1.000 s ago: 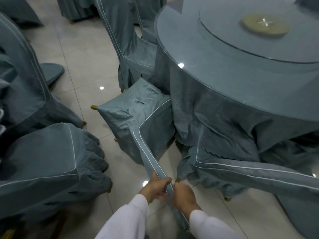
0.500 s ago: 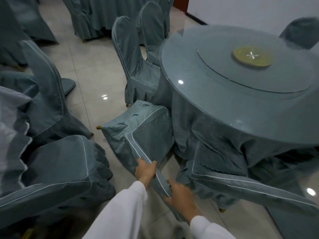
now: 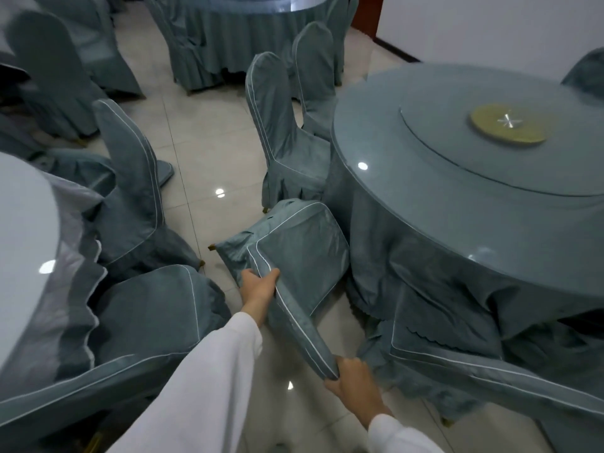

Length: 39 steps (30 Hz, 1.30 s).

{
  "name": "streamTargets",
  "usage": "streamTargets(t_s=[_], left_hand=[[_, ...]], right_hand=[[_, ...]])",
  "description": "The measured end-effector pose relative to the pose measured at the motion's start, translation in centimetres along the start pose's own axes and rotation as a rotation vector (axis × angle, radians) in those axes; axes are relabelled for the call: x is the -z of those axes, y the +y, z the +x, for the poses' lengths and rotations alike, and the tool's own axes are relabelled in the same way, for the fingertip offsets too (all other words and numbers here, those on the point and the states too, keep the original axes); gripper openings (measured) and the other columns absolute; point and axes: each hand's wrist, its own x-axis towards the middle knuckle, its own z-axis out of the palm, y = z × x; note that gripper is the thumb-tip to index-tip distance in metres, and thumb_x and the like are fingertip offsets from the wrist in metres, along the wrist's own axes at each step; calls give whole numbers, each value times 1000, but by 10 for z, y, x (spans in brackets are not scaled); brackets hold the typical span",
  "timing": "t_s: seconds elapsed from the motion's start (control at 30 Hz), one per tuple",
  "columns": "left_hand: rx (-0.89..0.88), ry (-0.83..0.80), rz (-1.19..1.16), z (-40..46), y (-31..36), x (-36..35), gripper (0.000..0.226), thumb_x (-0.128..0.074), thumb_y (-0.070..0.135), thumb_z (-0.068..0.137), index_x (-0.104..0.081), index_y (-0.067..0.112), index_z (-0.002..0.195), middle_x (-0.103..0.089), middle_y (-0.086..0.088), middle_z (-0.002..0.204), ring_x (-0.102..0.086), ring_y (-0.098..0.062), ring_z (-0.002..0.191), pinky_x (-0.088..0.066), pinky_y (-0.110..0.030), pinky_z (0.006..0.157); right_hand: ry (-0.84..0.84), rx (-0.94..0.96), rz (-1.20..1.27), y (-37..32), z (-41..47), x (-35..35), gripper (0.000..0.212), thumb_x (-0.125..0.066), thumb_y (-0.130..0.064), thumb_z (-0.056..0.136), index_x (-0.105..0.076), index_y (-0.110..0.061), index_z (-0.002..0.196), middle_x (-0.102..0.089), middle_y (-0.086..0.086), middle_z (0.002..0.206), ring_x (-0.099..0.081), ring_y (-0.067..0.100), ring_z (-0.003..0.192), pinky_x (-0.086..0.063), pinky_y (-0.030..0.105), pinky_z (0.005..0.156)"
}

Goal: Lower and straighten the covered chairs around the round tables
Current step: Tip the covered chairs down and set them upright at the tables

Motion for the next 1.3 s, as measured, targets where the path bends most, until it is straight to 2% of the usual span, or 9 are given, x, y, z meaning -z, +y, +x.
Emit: streamTargets(t_s=[0.1, 0.2, 0.3, 0.43, 0.6, 0.73, 0.83, 1.07, 1.3], left_hand=[[-6, -66, -3, 5, 11, 16, 54, -80, 37, 61, -61, 10, 103, -73, -10, 98, -67, -23, 80, -59, -38, 85], [14, -212, 39, -3, 25, 25, 38, -83, 18, 74, -66, 6, 106, -74, -16, 103, -66, -26, 77, -53, -29, 67], [43, -308, 67, -5, 30, 27, 73, -85, 25, 60, -50, 17, 123, -69, -13, 110, -65, -30, 84, -52, -31, 59], [95, -318, 45, 10, 50, 33, 65, -73, 21, 80, -30, 31, 128, -60, -8, 114, -66, -36, 99, -58, -51, 69], [169, -203, -25, 50, 101, 37, 56, -57, 2, 88, -30, 10, 136, -61, -22, 121, -63, -30, 75, -57, -48, 59], [141, -79, 16, 77, 129, 46, 60, -55, -3, 91, -22, 10, 140, -55, -22, 108, -60, -33, 78, -56, -48, 63], [187, -97, 44, 100, 142, 57, 67, -61, -1, 88, -20, 10, 140, -56, -23, 107, -65, -40, 89, -58, -62, 76], [180, -181, 47, 142, 160, 74, 85, -69, 12, 84, -12, 38, 142, -59, -24, 116, -70, -41, 91, -61, -55, 64], [168, -205, -296, 183, 172, 73, 89, -64, 1, 79, -19, 43, 143, -56, -23, 119, -63, -39, 97, -54, -69, 81]], right_hand=[[-19, 19, -49, -24, 9, 16, 36, -65, -39, 74, -73, -14, 98, -70, 0, 79, -68, 17, 71, -57, 28, 65], [0, 44, -88, -52, 15, 31, 29, -68, -32, 73, -74, -11, 92, -64, 1, 76, -64, 21, 70, -52, 27, 61], [45, 54, -142, -79, 22, 45, 35, -68, -37, 75, -71, -8, 94, -66, 9, 83, -58, 28, 73, -40, 28, 62], [65, 112, -221, -114, 41, 65, 42, -65, -44, 80, -68, -8, 102, -69, 17, 102, -64, 39, 93, -41, 34, 69], [58, 220, -321, -154, 72, 88, 44, -62, -52, 83, -67, -12, 101, -71, 13, 99, -67, 36, 94, -40, 36, 72], [22, 245, -198, -183, 104, 104, 66, -66, -54, 79, -51, -18, 131, -69, 11, 116, -66, 38, 107, -50, 41, 87], [-142, 238, -137, -198, 131, 109, 86, -68, -51, 81, -30, -24, 154, -62, 16, 132, -60, 41, 119, -49, 44, 100], [-200, 258, -18, -216, 174, 108, 84, -60, -51, 80, -26, -36, 155, -63, 18, 131, -58, 42, 120, -48, 44, 104], [-82, 182, 130, -223, 205, 106, 82, -65, -19, 84, -33, -42, 156, -62, 4, 138, -60, 29, 123, -49, 33, 107]])
